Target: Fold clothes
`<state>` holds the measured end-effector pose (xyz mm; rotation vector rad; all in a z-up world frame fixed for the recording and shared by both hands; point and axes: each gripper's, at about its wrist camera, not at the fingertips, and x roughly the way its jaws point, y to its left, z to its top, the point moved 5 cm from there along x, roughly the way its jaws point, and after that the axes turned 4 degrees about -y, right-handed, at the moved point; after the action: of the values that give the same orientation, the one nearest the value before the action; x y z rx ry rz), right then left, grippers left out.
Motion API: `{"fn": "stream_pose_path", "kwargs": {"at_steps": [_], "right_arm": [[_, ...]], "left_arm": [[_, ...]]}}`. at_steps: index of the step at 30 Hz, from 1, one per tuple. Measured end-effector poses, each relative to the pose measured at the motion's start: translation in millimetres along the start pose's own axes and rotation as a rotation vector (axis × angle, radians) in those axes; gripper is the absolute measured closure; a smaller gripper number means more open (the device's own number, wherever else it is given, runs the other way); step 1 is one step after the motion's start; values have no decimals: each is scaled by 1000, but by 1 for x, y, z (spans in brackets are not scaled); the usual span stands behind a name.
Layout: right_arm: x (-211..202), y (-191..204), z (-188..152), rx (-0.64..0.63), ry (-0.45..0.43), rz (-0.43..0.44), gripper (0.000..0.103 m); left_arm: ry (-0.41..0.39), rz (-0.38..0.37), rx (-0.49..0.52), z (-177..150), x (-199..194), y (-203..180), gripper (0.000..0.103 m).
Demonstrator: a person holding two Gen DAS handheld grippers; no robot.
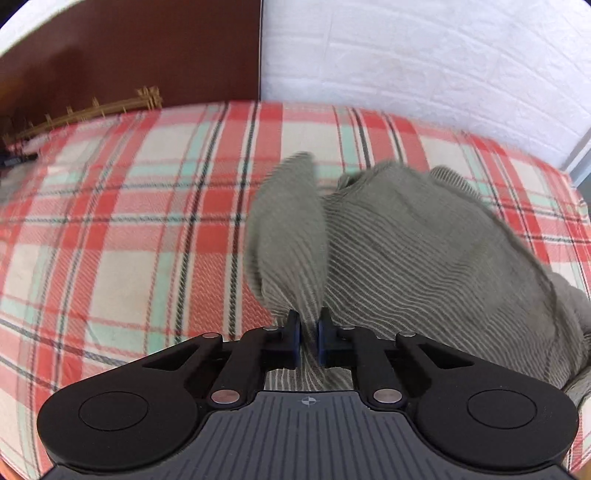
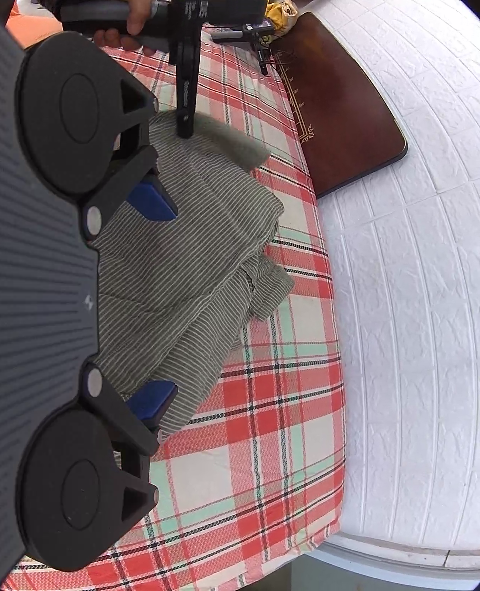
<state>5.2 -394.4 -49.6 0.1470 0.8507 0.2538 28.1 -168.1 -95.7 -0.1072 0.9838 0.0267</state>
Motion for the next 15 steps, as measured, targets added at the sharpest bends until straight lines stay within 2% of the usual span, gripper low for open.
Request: {"fn": "stream_pose_path", "kwargs": {"at_steps": [7,15], "right_arm": [[5,5,-1,-13,9,18,9],[9,11,-5,-30,34,35,9]], "left_arm": [[-64,24,-56,-2,-39,20,99],[-7,143,-121,-48,-55,61,101]]}}
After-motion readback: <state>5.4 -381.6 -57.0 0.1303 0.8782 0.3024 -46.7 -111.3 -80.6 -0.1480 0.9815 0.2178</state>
